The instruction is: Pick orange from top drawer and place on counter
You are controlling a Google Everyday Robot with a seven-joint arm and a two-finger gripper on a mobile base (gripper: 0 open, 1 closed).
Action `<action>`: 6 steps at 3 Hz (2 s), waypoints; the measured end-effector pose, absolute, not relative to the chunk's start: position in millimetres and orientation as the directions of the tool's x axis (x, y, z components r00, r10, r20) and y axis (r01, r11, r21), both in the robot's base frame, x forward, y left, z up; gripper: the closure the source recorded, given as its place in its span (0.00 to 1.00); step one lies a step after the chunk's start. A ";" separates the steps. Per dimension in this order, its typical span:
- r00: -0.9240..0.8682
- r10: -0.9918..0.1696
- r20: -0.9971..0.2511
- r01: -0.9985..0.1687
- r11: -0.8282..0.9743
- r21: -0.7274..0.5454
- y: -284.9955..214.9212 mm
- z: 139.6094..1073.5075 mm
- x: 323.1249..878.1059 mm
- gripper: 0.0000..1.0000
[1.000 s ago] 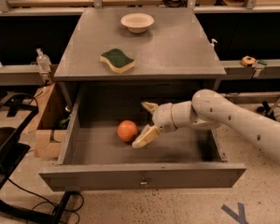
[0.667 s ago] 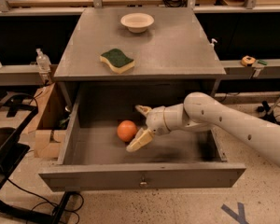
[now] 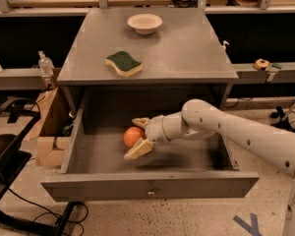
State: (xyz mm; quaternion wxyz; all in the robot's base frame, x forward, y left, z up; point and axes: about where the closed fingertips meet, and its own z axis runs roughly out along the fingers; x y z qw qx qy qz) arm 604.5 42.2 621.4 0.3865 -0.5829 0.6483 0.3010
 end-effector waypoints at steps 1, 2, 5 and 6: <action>-0.009 -0.560 -0.829 -0.991 0.119 -0.069 54.0 612.7 604.5 0.42; -0.008 -0.560 -0.828 -0.991 0.114 -0.067 56.6 611.8 603.7 0.65; -0.029 -0.549 -0.836 -0.989 0.137 -0.055 2.3 748.9 586.3 1.00; -0.069 -0.513 -0.856 -0.981 0.190 -0.035 -37.4 823.0 592.8 1.00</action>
Offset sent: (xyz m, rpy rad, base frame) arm 0.0000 0.0112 -0.0081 -0.0407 -0.0028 0.0171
